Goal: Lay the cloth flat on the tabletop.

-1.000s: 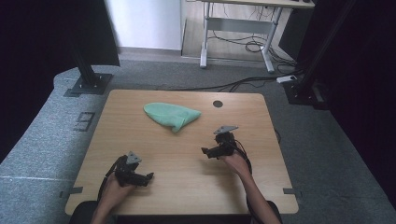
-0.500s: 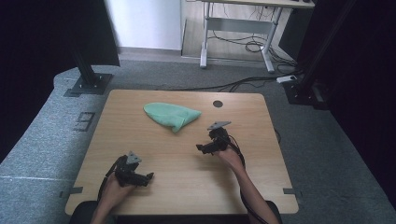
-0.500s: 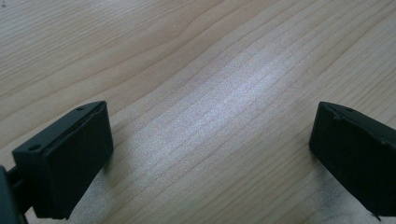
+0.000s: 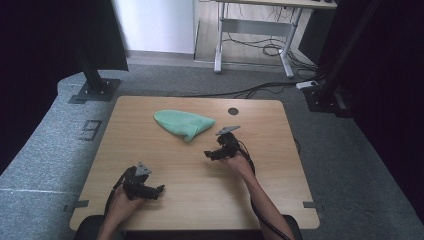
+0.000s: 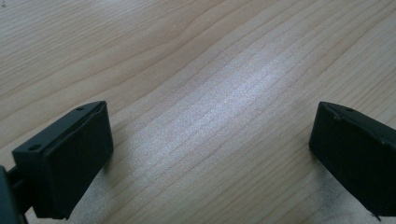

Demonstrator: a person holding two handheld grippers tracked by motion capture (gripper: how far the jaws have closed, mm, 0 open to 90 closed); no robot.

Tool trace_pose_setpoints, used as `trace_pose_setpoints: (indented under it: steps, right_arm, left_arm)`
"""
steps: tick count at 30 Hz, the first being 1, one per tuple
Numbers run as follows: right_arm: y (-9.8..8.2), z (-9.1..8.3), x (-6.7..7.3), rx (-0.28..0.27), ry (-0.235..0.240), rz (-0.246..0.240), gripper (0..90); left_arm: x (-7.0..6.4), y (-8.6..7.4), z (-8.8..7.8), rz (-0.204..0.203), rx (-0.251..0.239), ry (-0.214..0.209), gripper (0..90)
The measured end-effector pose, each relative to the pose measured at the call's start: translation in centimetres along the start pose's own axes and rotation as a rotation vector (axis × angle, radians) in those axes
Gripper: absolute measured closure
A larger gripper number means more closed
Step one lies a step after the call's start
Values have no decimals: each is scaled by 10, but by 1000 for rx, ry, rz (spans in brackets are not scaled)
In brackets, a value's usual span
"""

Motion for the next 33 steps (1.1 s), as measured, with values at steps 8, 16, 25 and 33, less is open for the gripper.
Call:
trace_pose_setpoints:
  steps: [8, 16, 25, 33]
  right_arm:
    - [12, 10, 2, -18, 29, 27, 206]
    - [26, 23, 8, -9, 34, -15, 351]
    - [39, 37, 14, 1, 57, -33, 490]
    - [45, 49, 16, 9, 68, -43, 569]
  left_arm:
    - [0, 0, 0, 0, -1, 0, 0]
    - [0, 0, 0, 0, 0, 0, 0]
    - [0, 0, 0, 0, 0, 0, 0]
    - [0, 0, 0, -1, -1, 0, 0]
Point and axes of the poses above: each handheld gripper's, and its own axes: z roughly forward along the jaws, y roughly out of its top, x roughly to its left, the point moved 8 cm from there along z, roughly forward along the jaws, and after that the axes turned 3 degrees about -z, right-handed, at the moved point
